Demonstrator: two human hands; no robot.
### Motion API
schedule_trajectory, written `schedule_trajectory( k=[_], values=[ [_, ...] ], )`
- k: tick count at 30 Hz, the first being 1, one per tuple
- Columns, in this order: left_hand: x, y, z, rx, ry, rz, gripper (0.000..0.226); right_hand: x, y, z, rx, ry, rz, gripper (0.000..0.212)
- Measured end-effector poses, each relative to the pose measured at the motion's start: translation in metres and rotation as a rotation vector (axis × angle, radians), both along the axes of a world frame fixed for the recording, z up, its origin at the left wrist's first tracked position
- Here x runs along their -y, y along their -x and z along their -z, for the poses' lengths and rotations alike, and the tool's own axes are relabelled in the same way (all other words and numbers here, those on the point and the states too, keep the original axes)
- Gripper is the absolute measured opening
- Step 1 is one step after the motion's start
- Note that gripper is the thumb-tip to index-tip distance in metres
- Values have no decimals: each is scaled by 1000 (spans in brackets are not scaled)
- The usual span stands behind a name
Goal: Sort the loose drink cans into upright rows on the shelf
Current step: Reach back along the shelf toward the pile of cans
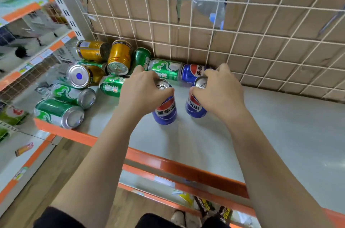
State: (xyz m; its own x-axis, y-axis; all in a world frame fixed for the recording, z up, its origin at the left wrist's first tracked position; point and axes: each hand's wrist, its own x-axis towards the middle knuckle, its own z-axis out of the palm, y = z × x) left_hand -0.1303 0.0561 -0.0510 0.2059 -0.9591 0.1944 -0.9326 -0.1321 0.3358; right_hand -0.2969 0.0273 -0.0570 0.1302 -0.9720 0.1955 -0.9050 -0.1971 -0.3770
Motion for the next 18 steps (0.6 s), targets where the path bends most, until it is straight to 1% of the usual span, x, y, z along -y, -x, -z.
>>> schedule_trajectory(
  k=[2,5,8,11,14,18],
  values=[
    [5,15,-5,-49,-4,102,41,-9,17,-5,8,28,59,39],
    [9,44,-11,-84,15,253,38,-27,48,-14,15,60,167,42],
    [8,82,-13,-135,23,384,41,-50,85,-23,12,54,271,43],
    [0,131,-16,-180,13,548,39,-80,131,-30,30,80,396,36],
    [-14,185,-19,-156,15,663,32,-110,181,-30,46,104,515,32],
    [-50,271,-26,-76,19,715,41,-162,252,-32,37,142,581,21]
  ],
)
